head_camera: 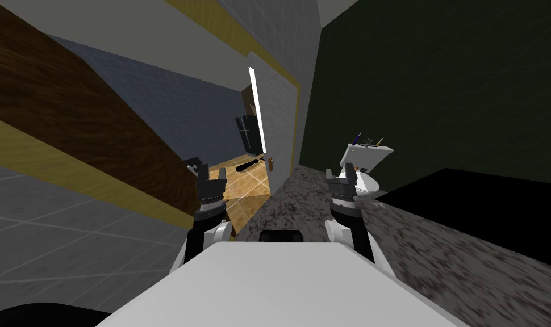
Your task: Push the door open
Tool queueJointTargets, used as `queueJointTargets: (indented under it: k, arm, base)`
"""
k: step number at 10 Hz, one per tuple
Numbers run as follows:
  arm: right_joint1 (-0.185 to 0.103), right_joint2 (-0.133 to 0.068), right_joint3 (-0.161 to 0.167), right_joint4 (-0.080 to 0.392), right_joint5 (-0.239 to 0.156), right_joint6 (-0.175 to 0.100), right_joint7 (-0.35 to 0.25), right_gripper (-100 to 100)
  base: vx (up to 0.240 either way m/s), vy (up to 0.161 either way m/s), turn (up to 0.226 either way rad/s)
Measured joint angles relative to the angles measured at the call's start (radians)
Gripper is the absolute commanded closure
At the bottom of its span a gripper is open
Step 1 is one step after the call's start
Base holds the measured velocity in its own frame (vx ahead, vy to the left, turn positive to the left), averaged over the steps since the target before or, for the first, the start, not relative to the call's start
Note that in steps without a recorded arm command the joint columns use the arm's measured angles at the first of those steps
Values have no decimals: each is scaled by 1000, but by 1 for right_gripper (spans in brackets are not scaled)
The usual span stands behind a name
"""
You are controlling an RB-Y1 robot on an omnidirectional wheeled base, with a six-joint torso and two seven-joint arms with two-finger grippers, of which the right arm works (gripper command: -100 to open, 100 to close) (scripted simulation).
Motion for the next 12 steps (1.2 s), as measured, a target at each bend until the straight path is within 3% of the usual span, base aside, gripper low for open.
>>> queueJointTargets:
  k: [5, 10, 12]
  arm:
    - [-63, -23, 47, 99, 6, -3, -26, -100]
    - [-164, -53, 116, 237, 15, -4, -64, -100]
    - [-196, -70, 125, 287, 12, -3, -82, -100]
  base:
    - [45, -28, 31]
    - [78, -28, 32]
    - [58, -36, 35]
